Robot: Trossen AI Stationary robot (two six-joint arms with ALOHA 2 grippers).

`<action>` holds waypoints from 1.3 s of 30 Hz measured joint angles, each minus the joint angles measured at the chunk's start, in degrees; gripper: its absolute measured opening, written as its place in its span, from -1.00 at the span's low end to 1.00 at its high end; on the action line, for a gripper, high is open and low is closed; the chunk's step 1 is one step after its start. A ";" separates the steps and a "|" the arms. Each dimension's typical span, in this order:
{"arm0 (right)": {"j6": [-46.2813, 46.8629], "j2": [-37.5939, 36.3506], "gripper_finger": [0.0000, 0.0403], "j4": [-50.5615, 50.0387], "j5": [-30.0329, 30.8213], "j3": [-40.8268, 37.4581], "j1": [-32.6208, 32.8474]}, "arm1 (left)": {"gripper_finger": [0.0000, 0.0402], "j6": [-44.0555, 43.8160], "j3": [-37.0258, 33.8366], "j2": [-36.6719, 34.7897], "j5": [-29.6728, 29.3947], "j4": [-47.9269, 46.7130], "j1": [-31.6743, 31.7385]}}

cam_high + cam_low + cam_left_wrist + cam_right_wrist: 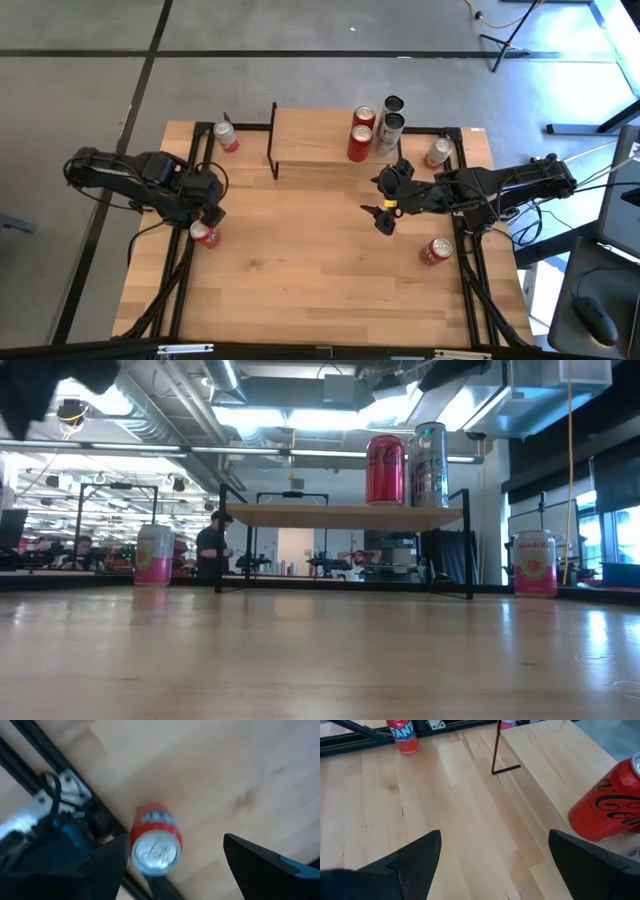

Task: Place canned beverage on shelf
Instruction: Put the left red soda can on the shelf

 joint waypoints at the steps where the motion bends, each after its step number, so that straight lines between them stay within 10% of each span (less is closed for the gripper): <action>1: -0.02 0.00 0.77 0.00 0.01 0.00 0.01 | 0.58 0.39 -0.91 -0.84 1.47 0.03 -0.01; 39: -0.04 0.00 0.77 0.42 2.12 0.00 0.01 | 0.58 9.99 -12.43 1.62 8.74 5.09 -6.32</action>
